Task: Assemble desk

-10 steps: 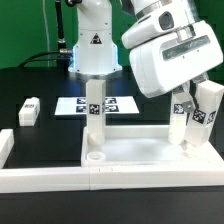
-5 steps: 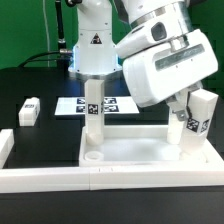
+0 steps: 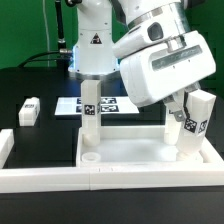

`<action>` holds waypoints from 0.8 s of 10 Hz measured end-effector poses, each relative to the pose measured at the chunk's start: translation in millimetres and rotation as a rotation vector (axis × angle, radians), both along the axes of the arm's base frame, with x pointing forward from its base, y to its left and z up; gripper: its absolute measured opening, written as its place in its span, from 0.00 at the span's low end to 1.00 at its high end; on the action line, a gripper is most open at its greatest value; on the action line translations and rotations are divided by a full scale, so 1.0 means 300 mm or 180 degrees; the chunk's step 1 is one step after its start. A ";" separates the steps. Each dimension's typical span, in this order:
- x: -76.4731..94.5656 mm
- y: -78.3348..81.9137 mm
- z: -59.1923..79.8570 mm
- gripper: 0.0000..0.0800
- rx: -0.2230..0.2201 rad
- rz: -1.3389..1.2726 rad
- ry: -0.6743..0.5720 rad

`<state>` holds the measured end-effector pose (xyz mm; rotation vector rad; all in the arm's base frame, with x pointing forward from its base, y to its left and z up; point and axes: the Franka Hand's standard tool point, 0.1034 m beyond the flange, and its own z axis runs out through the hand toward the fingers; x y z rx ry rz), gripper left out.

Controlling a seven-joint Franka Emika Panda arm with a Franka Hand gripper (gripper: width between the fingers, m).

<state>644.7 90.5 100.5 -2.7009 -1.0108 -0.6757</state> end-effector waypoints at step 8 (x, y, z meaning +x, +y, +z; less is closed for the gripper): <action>0.000 -0.002 -0.001 0.81 -0.0001 -0.0003 0.0001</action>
Offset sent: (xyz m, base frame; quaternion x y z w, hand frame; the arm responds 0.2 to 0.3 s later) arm 0.0000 0.0000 0.0000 0.0000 0.0000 0.0000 1.0000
